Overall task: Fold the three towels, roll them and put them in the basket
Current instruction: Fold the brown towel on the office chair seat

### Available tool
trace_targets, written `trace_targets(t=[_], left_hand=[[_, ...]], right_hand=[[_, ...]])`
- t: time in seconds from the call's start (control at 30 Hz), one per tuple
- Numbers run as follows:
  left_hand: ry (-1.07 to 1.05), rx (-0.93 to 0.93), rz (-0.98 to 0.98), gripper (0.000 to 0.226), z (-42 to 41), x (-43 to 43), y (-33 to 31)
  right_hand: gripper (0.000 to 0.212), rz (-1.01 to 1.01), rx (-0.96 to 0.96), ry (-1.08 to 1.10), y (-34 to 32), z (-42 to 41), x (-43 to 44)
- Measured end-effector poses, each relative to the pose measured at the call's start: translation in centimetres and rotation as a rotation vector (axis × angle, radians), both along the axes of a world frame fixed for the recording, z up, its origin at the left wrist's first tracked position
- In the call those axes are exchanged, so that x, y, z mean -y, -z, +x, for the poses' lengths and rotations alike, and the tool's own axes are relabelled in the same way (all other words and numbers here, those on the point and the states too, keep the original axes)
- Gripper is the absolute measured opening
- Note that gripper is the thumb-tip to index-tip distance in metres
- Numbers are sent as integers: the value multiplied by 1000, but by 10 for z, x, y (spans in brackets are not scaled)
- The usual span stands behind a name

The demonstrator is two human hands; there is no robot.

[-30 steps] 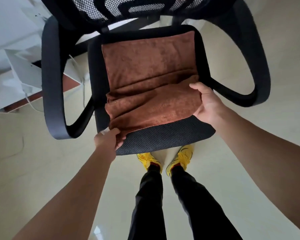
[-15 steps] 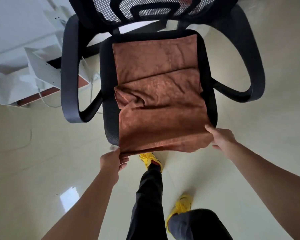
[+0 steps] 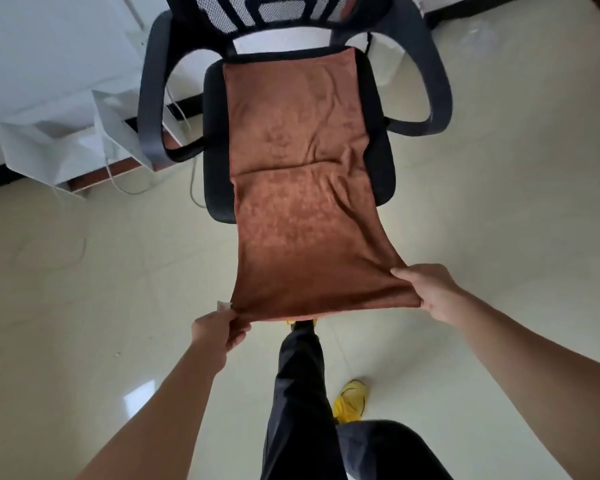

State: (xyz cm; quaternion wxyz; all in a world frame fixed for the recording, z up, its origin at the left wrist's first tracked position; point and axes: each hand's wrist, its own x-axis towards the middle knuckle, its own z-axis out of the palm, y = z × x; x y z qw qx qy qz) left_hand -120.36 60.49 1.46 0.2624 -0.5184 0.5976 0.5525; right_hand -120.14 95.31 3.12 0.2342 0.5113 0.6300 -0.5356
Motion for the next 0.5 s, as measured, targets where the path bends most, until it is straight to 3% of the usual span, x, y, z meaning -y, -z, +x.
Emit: trace_targets(t=[0.2, 0.5], left_hand=[[16, 8, 0, 4, 68, 0, -17], [-10, 49, 22, 5, 118, 12, -11]], right_hand=[[21, 151, 17, -29, -8, 66, -1], [13, 116, 99, 17, 3, 112, 3]])
